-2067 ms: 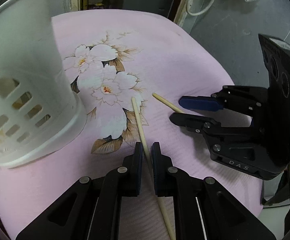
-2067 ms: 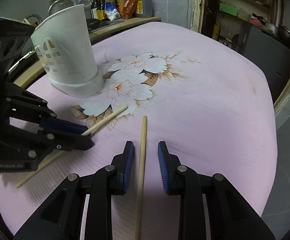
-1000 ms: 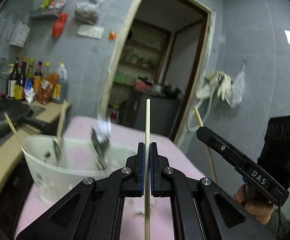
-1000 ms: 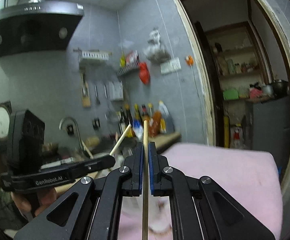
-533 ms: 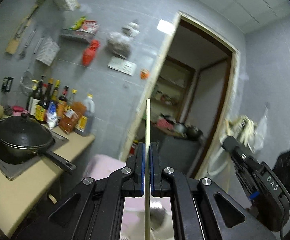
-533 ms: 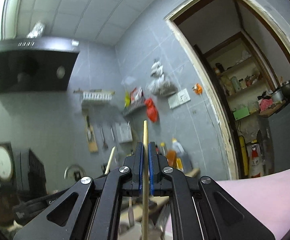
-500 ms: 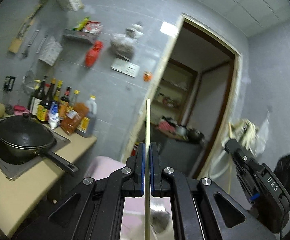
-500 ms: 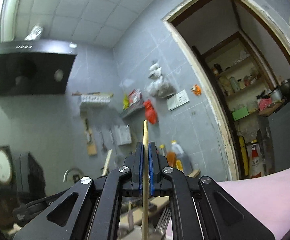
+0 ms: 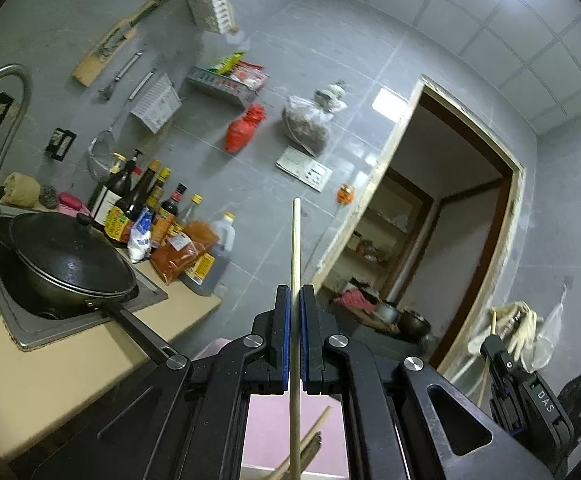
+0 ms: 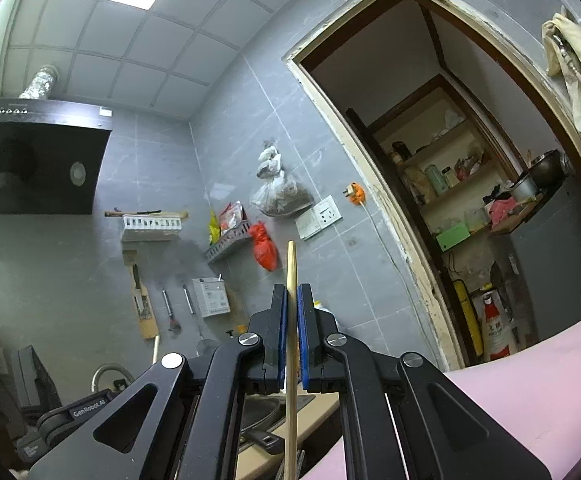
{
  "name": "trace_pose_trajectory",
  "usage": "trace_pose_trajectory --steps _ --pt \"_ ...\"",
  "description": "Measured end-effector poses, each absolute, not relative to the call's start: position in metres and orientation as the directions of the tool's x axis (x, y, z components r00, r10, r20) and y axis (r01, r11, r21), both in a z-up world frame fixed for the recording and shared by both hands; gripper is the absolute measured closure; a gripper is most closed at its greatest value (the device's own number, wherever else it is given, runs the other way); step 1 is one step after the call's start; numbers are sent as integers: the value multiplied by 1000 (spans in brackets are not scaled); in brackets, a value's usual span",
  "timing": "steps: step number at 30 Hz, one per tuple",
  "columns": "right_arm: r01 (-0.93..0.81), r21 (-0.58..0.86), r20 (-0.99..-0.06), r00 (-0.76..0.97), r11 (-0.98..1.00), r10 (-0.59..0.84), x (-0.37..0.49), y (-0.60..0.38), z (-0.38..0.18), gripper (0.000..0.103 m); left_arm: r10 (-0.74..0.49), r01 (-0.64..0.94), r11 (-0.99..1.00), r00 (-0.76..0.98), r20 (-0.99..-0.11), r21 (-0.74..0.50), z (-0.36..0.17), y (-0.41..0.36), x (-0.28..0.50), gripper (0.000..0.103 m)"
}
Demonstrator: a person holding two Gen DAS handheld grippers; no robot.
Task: Organize utensils
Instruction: 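Lift both chopsticks upright and carry them above the white caddy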
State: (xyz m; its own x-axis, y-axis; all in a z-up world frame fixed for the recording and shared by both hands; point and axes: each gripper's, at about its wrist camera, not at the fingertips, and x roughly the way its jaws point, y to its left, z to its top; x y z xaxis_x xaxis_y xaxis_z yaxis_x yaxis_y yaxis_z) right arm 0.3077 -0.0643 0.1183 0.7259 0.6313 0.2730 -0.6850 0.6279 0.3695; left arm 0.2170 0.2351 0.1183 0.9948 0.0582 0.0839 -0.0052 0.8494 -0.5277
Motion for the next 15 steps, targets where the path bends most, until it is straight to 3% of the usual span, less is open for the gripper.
trace_pose_trajectory --steps 15 --pt "-670 409 295 740 620 605 316 -66 109 100 147 -75 863 983 107 -500 106 226 213 101"
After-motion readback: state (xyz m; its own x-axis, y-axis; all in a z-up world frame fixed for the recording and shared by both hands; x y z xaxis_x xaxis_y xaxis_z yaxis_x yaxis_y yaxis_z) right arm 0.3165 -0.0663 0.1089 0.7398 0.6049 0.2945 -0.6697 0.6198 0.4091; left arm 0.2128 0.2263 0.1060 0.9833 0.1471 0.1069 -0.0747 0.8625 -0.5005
